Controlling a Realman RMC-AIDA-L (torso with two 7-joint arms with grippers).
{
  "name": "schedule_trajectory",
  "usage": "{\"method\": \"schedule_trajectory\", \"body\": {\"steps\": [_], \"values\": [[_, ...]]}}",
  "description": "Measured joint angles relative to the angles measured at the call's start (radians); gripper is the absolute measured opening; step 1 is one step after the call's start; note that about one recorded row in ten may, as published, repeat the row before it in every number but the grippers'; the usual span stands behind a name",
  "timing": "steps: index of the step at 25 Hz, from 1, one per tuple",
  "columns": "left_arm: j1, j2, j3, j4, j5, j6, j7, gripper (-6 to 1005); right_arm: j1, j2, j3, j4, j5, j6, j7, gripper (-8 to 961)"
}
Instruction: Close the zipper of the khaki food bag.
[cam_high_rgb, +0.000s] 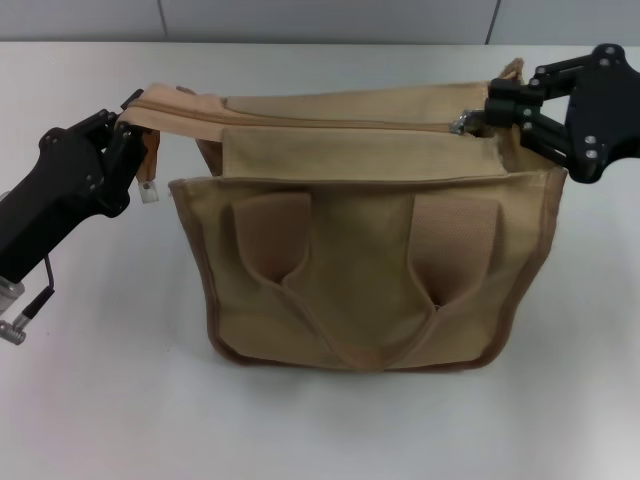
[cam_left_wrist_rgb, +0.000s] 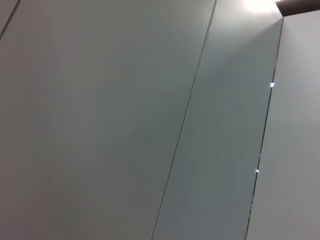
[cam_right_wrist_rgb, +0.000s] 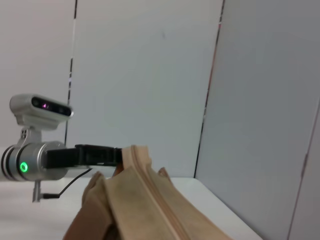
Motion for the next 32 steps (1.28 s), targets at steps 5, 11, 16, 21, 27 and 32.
{"method": "schedule_trajectory", "body": {"steps": [5, 11, 16, 21, 27, 32], "values": [[0.012, 0.005, 0.028, 0.042, 0.004, -0.016, -0.088, 158, -0.010, 0.000, 0.020, 0.031, 0.002, -0.027, 0.005, 133], [0.044, 0.048, 0.114, 0.092, 0.005, -0.011, -0.214, 223, -0.023, 0.001, 0.062, 0.050, 0.014, -0.058, 0.006, 252], [0.076, 0.092, 0.175, 0.150, 0.005, 0.020, -0.305, 384, -0.039, -0.009, 0.168, 0.153, 0.129, -0.150, 0.012, 464], [0.116, 0.129, 0.179, 0.213, 0.005, 0.137, -0.348, 587, -0.037, -0.049, 0.227, 0.303, 0.216, -0.257, 0.052, 650], [0.112, 0.137, 0.228, 0.225, 0.005, 0.223, -0.346, 810, -0.024, -0.101, 0.215, 0.424, 0.226, -0.443, 0.071, 650], [0.067, 0.115, 0.457, 0.265, 0.007, 0.226, -0.298, 813, -0.059, -0.103, 0.120, 0.417, 0.164, -0.507, 0.031, 650]]}}
